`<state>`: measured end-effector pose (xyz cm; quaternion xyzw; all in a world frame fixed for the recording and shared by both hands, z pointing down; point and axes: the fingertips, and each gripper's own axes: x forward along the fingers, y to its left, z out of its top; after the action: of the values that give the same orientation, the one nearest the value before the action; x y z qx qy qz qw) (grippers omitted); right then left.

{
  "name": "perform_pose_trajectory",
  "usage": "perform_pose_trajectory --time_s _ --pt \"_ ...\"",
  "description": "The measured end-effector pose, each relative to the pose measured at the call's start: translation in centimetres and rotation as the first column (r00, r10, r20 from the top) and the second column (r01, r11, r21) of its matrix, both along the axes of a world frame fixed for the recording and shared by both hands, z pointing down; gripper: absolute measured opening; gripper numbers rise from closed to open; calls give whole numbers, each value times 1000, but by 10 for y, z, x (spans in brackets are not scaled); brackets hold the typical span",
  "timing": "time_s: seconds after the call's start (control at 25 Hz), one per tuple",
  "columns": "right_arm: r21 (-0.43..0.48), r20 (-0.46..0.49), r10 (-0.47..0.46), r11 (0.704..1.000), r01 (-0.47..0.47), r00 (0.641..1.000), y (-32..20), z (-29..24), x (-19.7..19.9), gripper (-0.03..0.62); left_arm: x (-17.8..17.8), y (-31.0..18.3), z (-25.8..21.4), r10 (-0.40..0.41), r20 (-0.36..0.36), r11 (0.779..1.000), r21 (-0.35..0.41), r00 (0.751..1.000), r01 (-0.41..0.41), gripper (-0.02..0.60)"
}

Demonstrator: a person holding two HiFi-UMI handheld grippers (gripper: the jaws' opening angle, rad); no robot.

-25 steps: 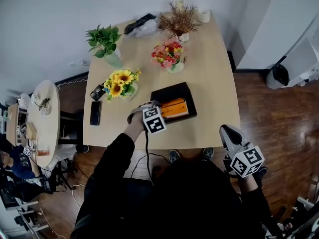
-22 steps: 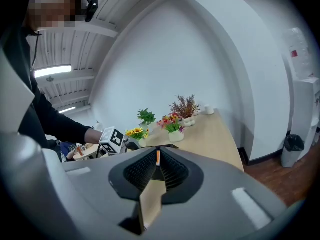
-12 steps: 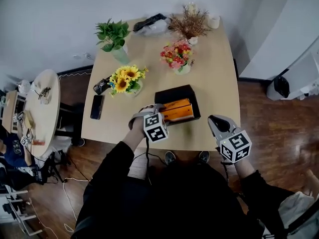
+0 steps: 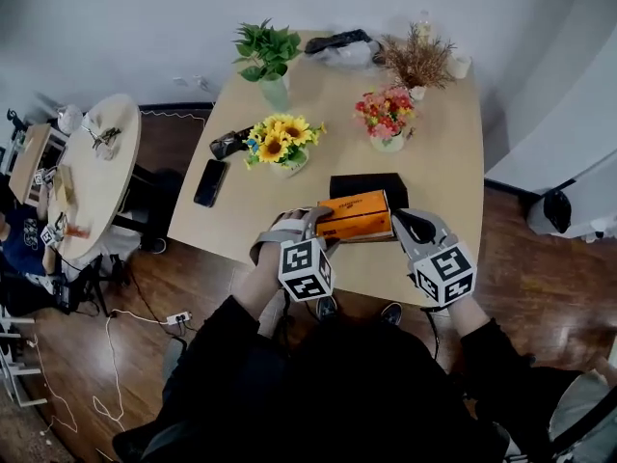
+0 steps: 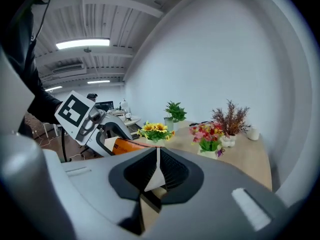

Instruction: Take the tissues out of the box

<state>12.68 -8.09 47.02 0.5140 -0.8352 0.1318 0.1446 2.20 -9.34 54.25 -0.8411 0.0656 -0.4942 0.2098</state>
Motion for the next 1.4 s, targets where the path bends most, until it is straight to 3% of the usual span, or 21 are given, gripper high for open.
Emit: perform_pose_trajectory --time_s 0.24,0.44,0.76,0.88,1.16,1.4 --pt "30 -4 -138 990 138 990 -19 -10 -60 21 -64 -5 -17 -138 -13 988 70 990 139 235" --pt "17 -33 -238 971 239 971 -31 -6 -109 21 -124 -10 -10 -232 27 967 113 972 227 236" --pt "-121 -154 -369 928 353 917 -48 49 -172 3 -187 -21 51 -307 113 947 135 945 292 238" --pt "-179 -194 -398 913 367 897 -54 71 -184 0 -196 -33 72 -308 134 945 161 942 286 238" --pt "-225 -244 -391 913 341 887 -70 84 -197 0 -189 -51 90 -238 144 946 256 960 197 239" --pt "-259 -279 -404 905 337 871 -74 96 -203 0 -188 -43 118 -184 170 960 242 968 140 255"
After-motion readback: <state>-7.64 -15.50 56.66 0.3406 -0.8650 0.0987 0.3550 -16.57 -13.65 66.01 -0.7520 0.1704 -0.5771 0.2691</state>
